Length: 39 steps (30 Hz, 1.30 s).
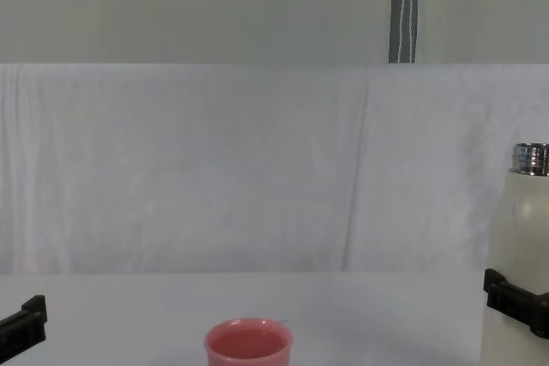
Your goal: Grasp the thermos with one hand and pour water into the cup lid.
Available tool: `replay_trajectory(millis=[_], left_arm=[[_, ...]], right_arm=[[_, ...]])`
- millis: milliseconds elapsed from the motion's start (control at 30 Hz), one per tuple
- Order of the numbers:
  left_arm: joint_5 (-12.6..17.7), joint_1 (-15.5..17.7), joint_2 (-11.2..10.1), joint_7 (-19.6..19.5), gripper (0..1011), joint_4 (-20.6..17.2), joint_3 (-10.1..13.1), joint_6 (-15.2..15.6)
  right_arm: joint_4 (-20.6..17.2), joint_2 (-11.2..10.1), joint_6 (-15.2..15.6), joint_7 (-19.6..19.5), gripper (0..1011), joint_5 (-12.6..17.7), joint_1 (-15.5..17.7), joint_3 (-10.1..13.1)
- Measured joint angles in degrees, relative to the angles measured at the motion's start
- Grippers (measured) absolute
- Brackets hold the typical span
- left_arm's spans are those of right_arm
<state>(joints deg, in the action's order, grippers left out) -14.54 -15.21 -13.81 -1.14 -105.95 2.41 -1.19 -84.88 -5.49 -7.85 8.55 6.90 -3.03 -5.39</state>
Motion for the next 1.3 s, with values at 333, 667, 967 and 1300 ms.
replay_trajectory(millis=[333,667,967,1300], left_arm=[[0.00,0.00,0.00,0.00,1001,0.00,0.00,0.00],[0.00,0.00,0.00,0.00,1001,0.00,0.00,0.00],[0.00,0.00,0.00,0.00,1001,0.00,0.00,0.00],[0.00,0.00,0.00,0.00,1001,0.00,0.00,0.00]], right_arm=[[-0.62,-0.31,0.64,0.26,1002,0.15,0.19,-0.37],[-1.48,-0.43,1.04,-0.10,1002,-0.02,0.91,-0.61],[-2.28,-0.46,1.31,-0.31,1002,-0.21,1.62,-0.64],[-3.13,-0.64,1.43,-0.41,1002,-0.33,2.34,-0.56]])
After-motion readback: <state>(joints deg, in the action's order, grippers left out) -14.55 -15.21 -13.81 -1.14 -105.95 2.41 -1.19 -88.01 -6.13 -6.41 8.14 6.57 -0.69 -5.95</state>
